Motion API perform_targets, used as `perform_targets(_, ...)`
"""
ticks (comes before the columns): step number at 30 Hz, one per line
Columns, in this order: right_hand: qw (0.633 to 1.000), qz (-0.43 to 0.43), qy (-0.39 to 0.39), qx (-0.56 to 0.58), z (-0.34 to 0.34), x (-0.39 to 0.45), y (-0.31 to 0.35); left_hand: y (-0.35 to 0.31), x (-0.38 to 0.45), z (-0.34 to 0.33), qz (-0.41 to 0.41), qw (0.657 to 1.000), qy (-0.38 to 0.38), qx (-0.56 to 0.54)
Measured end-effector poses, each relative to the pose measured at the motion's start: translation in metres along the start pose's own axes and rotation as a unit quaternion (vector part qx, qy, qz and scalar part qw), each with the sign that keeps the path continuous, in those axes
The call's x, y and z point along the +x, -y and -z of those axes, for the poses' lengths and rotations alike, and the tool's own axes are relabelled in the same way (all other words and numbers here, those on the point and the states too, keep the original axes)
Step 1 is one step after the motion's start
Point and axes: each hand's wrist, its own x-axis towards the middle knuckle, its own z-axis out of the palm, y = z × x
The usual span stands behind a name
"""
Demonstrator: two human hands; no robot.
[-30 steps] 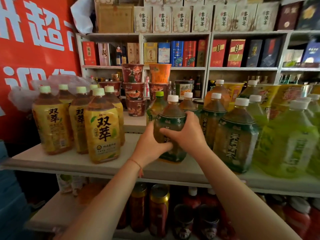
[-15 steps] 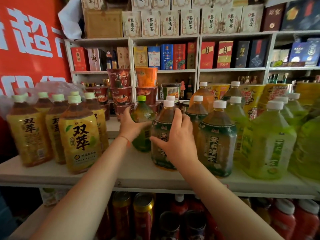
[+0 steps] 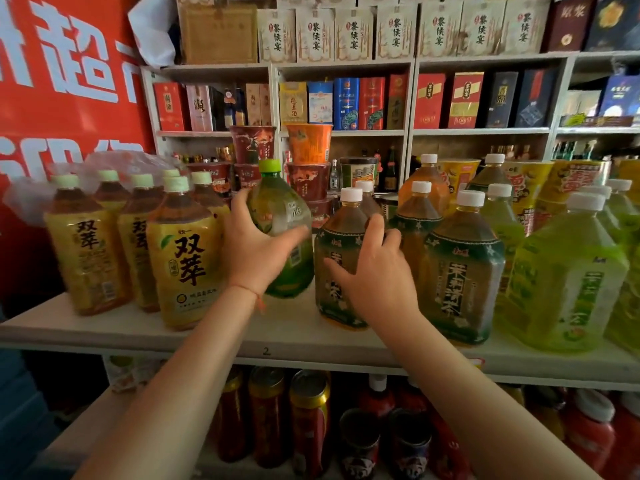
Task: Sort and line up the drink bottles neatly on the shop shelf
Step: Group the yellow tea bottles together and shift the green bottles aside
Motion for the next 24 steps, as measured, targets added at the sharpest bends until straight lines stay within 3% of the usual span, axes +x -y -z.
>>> perform_targets(4, 0.995, -0.03, 0.095, 0.019, -0.004, 0.0, 0.012, -0.025, -0.016, 0.036, -0.07, 0.996, -0.053, 0.01)
perform_targets(9, 0.992, -0.03, 0.111, -0.059, -0.02, 0.012, 0.03, -0.025, -0.03, 0.062, -0.092, 0.993, -0.068, 0.004)
perform_targets(15, 0.973, -0.084, 0.166, 0.138, -0.058, 0.028, 0.051, -0.004, -0.042, 0.075, -0.085, 0.994, -0.066, 0.025)
perform_targets(21, 0.941, -0.095, 0.277, 0.172, -0.066, 0.042, 0.064, 0.006, -0.049, 0.07, -0.061, 0.995, -0.064, 0.041)
perform_targets(23, 0.959, -0.045, 0.251, 0.126, -0.055, 0.042, 0.055, 0.006, -0.05, 0.065, -0.06, 0.996, -0.057, 0.043)
perform_targets(24, 0.979, -0.023, 0.183, 0.084, -0.048, 0.044, 0.049, 0.006, -0.05, 0.062, -0.06, 0.996, -0.054, 0.039)
